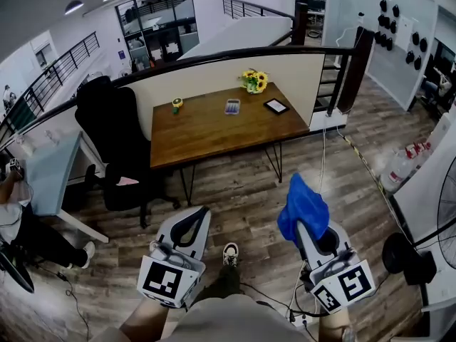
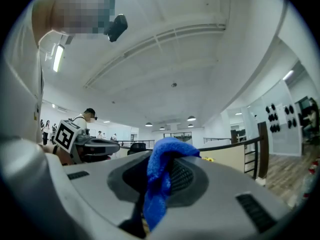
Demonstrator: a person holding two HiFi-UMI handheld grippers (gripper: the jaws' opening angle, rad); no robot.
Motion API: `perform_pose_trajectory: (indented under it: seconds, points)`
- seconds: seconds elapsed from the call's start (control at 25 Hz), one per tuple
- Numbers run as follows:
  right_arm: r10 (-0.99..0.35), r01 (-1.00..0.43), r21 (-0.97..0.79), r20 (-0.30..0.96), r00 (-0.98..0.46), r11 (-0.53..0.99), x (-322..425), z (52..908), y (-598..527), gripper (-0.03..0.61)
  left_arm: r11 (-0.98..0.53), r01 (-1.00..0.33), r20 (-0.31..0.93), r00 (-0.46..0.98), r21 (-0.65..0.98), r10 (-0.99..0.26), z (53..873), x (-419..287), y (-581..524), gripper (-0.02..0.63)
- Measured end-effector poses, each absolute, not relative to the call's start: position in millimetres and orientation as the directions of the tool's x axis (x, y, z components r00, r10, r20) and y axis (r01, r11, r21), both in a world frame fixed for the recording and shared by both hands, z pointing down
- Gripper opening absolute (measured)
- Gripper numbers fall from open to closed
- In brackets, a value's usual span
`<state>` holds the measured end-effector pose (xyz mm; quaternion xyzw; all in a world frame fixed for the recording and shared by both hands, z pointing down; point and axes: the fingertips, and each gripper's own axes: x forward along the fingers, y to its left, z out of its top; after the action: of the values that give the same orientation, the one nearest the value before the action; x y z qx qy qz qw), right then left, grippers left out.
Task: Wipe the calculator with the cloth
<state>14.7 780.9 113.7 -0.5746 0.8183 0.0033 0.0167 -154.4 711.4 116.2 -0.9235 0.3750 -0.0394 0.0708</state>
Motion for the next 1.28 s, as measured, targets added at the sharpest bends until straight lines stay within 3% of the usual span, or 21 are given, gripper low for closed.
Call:
perform_pose_trajectory:
  seconds: [0.8,1.28]
  points:
    - [-0.947,-0.949,-0.032,0.056,-0.316,0.314,28,122,558,0.072,-0.744,-0.659,0.044,0.744,-0.116,-0.666,125,-130,484,0.003]
    - [-0.957,-0.958,-0.024,0.039,-0.286,0.285,30,117,409,0.074,-0.736,-0.670,0.044,0.736,-0.099,-0.676,128,-146,342,0.003]
